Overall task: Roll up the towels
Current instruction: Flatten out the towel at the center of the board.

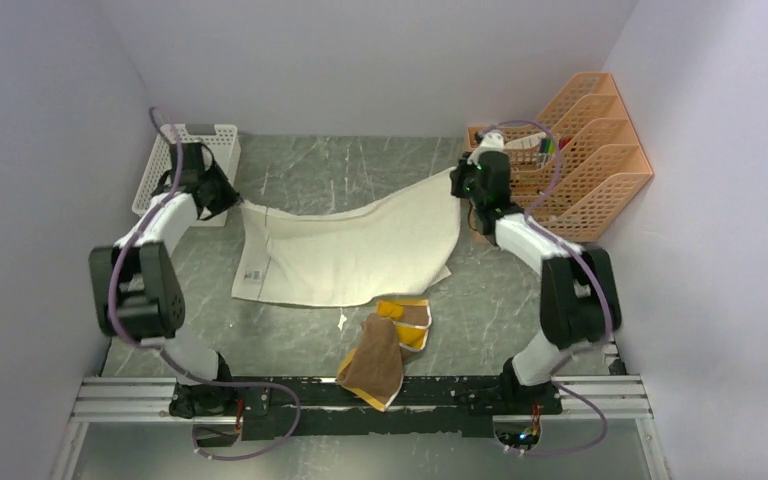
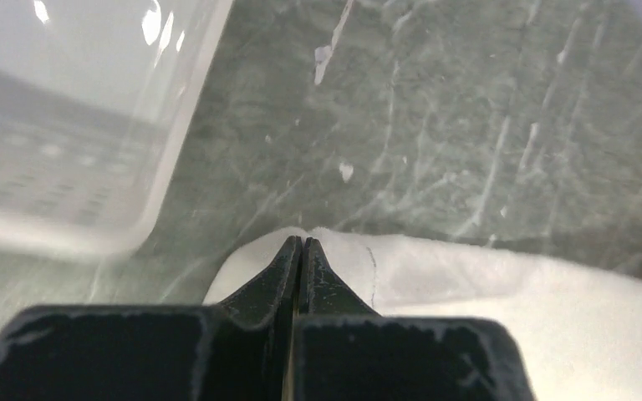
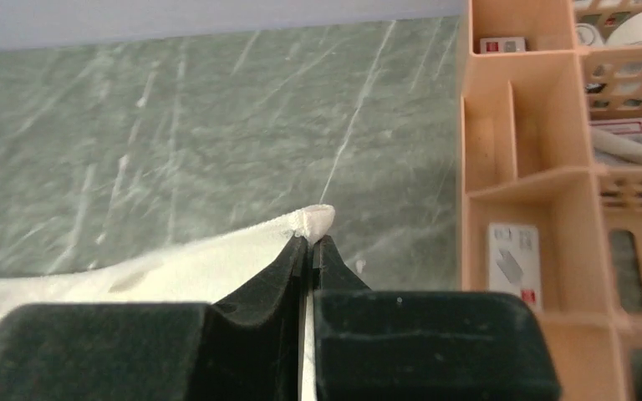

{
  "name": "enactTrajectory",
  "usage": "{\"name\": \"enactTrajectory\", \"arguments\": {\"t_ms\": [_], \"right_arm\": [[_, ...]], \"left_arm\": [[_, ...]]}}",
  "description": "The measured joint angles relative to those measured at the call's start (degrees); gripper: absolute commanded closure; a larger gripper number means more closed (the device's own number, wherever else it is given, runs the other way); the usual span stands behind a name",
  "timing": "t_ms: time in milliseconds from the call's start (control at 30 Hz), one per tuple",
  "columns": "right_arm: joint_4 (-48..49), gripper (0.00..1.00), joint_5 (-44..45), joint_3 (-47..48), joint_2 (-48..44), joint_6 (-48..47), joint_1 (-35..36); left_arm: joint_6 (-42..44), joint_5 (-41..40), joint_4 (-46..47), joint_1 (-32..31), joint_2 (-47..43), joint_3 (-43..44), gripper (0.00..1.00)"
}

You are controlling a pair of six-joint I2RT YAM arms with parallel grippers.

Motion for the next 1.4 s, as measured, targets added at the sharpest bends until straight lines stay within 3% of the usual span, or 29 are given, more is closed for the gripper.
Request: {"name": "enactTrajectory", "arguments": {"t_ms": [100,300,467,567,1000,1400], "right_arm": [[-0.4,1.0,0.7,8.8,12.7,-1.1,0.0],[-2.6,1.0,-0.2,33.7,34.7,-4.4,-0.4],[-6.8,1.0,-0.5,48.2,46.9,-7.4,-1.2],[-9.7,1.0,-0.2,54.2,51.9,-9.4,-1.6],[-11.6,1.0,3.1,56.7,54.3,-12.4,-3.4],[-12.7,1.0,4.1,64.8,54.8,-12.8,-4.1]], "left_arm": [[-0.1,-2.4,-0.3,-2.8,10.4,6.9,0.93],[0.6,-4.3,-0.9,-5.3,30.5,33.6,0.93],[2.0,-6.4,-4.0,-5.1,44.8,55.8,0.93],[2.3,-6.6,-5.4,-4.6,51.5,64.5,0.93],[1.4,-8.4,-6.0,-0.3,55.4,66.2,0.93],[0.5,-2.3,1.0,-0.4,55.4,66.2,0.93]]}}
